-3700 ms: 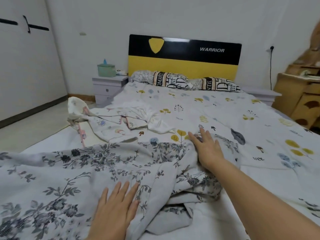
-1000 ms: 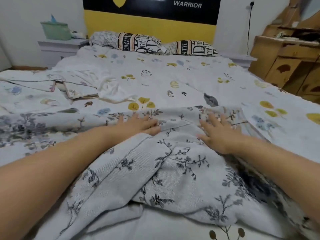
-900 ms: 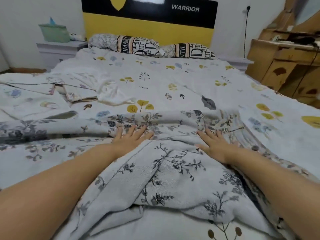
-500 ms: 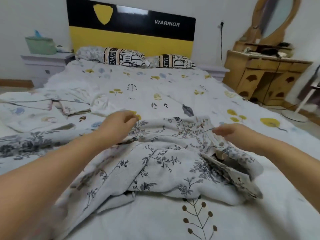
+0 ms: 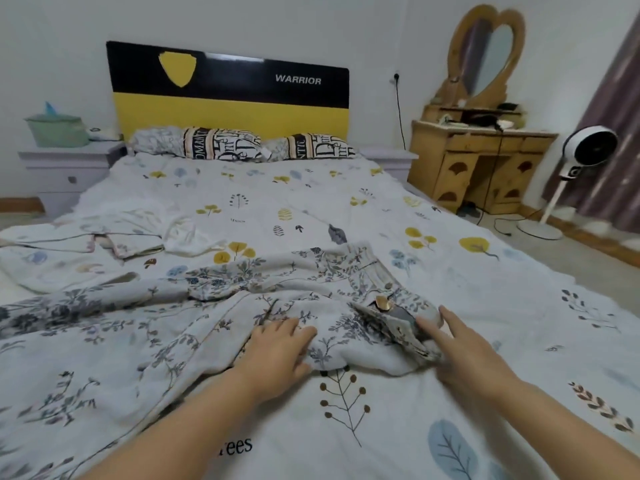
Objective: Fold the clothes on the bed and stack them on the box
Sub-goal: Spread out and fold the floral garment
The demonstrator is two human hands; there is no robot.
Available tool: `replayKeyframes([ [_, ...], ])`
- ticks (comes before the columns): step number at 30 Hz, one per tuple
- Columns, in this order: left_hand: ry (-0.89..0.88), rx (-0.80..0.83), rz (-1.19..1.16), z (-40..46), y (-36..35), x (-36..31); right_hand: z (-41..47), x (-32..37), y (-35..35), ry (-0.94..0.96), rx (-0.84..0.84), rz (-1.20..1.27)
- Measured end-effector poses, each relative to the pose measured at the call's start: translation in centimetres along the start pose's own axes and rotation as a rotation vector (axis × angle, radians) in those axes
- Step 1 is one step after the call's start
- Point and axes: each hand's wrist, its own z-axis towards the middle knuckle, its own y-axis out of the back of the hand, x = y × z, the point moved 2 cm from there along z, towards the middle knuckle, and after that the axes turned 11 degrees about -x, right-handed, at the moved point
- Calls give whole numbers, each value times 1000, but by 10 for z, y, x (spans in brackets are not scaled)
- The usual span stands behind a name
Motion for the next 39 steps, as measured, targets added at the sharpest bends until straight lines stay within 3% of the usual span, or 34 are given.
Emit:
replayKeyframes([
  [4, 93, 58, 2, 3, -9, -7, 0, 12, -11, 19, -215, 83],
  [6, 112, -22, -43, 5, -8, -8, 6, 16, -13, 61, -243, 130],
  [8, 141, -104, -182, 9, -1, -7, 10, 17, -1, 6, -256, 246],
  [11, 314, -33, -477, 17, 25, -1, 10, 16, 38, -211, -255, 500],
  [14, 376, -8, -660, 27, 63, 4, 11, 17, 81, -270, -333, 678],
  [18, 353, -28, -451, 37, 84, 0, 25, 16, 101, -440, -403, 827],
  [21, 305, -337, -94, 29, 72, -10, 24, 14, 81, -541, -193, 748],
  [22, 217, -403, 5, 25, 62, -15, 19, 15, 72, -549, -68, 701],
  [24, -38, -512, -39, 14, 48, -32, 4, 15, 52, -562, 187, 611],
  [27, -307, -405, -150, -3, 23, -49, -15, 13, 25, -560, 390, 476],
  [30, -214, -78, -82, -12, 4, -58, -22, 15, 14, -610, 346, 476],
  [32, -147, 93, 13, -17, -5, -62, -21, 16, 14, -786, 322, 738],
  [35, -52, 26, 58, -19, -10, -75, -22, 24, 29, -956, 339, 1092],
  [39, 66, -141, 14, -9, 0, -79, -19, 22, 58, -938, 338, 1197],
])
